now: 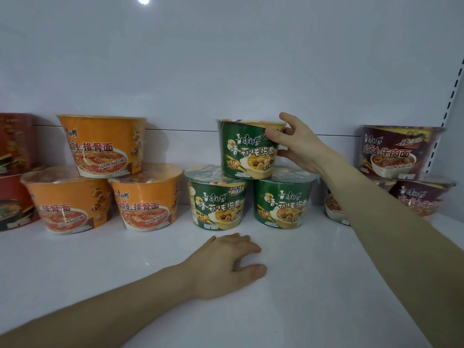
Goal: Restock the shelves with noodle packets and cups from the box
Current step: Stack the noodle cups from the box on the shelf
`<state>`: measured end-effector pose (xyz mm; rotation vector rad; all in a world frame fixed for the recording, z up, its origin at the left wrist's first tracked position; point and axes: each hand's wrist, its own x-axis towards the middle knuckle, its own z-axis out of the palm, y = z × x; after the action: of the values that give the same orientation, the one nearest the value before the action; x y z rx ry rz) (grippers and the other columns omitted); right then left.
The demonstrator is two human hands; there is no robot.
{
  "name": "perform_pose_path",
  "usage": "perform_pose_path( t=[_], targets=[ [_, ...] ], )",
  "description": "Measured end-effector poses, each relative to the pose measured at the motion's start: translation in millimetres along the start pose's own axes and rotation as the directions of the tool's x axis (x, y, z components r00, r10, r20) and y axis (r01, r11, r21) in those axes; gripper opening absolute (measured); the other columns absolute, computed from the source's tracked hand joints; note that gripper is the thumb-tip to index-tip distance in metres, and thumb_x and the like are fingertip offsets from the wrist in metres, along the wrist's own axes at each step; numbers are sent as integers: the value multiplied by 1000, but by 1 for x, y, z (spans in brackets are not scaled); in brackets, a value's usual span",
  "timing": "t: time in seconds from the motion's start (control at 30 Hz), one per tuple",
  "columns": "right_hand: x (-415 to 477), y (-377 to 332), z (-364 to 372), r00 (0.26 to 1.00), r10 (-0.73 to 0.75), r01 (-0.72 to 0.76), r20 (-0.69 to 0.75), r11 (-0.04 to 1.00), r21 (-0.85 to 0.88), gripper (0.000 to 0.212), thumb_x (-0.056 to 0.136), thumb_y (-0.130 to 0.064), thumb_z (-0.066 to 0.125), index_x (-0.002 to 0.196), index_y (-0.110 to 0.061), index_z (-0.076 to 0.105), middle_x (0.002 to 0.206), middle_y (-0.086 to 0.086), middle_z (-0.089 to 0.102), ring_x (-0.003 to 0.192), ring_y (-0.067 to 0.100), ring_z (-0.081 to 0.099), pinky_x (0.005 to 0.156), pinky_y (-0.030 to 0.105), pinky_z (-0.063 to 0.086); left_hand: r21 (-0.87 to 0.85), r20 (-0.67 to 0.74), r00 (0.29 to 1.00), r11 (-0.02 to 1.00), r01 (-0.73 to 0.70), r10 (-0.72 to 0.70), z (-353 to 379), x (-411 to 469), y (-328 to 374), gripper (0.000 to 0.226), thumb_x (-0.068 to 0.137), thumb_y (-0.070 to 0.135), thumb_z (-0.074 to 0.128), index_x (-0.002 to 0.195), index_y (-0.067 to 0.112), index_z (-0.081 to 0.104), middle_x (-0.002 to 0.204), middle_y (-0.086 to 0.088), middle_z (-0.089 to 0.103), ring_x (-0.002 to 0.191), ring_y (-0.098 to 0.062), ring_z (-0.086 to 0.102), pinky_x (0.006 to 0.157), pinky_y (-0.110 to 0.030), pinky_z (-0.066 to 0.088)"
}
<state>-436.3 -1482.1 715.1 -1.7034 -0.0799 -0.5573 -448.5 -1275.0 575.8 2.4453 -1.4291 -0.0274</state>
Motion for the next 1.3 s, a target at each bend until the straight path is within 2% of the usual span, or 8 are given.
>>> perform_pose_path(
  t=[0.17,0.3,0.47,0.7,0.83,0.93,1.17,1.3],
  targets=[
    [0,3,0,997,2,-4,-78,1000,-20,81,82,-18,67,146,-11,17,141,15,41,120,24,49,105,43,37,15,9,1000,1000,-19,19,-5,-2,6,51,93,50,40,139,27,38,151,3,29,141,-8,17,114,-23,16],
    [-6,0,-6,988,-48,25,-150,988,-153,76,81,-30,68,142,-11,27,142,11,41,127,22,43,104,38,36,154,-24,998,986,-60,64,-10,-5,9,72,84,65,20,122,14,53,129,-6,52,123,-17,42,100,-25,33],
    [-23,-8,-14,918,-291,144,-270,878,-457,45,85,-34,63,120,-7,57,118,4,61,101,11,55,82,18,45,288,-109,975,945,-156,195,-17,-1,15,84,72,66,1,112,16,56,110,-1,60,103,-20,54,83,-35,46],
    [-61,-17,-18,911,-335,101,-242,748,-656,22,88,-25,61,103,-9,66,95,-2,63,88,8,57,80,18,42,345,-222,910,901,-263,350,-29,15,51,77,77,67,5,109,22,59,106,3,67,94,-19,61,76,-36,51],
    [-94,-13,-36,889,-362,73,-282,718,-692,15,87,-19,61,94,-8,68,87,-2,65,78,6,57,69,8,43,346,-217,876,873,-344,431,-24,25,75,53,92,59,26,112,22,59,103,1,68,93,-19,62,74,-34,51],
    [-120,-11,-61,869,-367,17,-331,691,-723,14,88,-19,60,94,-9,68,83,-4,62,74,2,55,63,0,40,350,-190,848,841,-413,495,-18,30,93,57,90,59,22,113,22,59,99,1,69,89,-19,62,73,-34,51],
    [-157,-13,-129,811,-321,-128,-489,718,-684,12,88,-20,60,93,-11,67,85,3,65,78,12,59,70,18,47,342,-139,817,801,-491,560,-4,50,125,48,94,54,27,118,25,56,105,3,67,92,-15,60,77,-33,50],
    [-160,-11,-165,805,-326,-138,-495,709,-691,4,88,-16,60,88,-14,63,75,-6,62,61,-7,58,60,7,47,357,-157,816,802,-479,557,4,73,142,48,93,56,27,119,27,55,105,4,67,93,-13,61,78,-31,50]
  ],
)
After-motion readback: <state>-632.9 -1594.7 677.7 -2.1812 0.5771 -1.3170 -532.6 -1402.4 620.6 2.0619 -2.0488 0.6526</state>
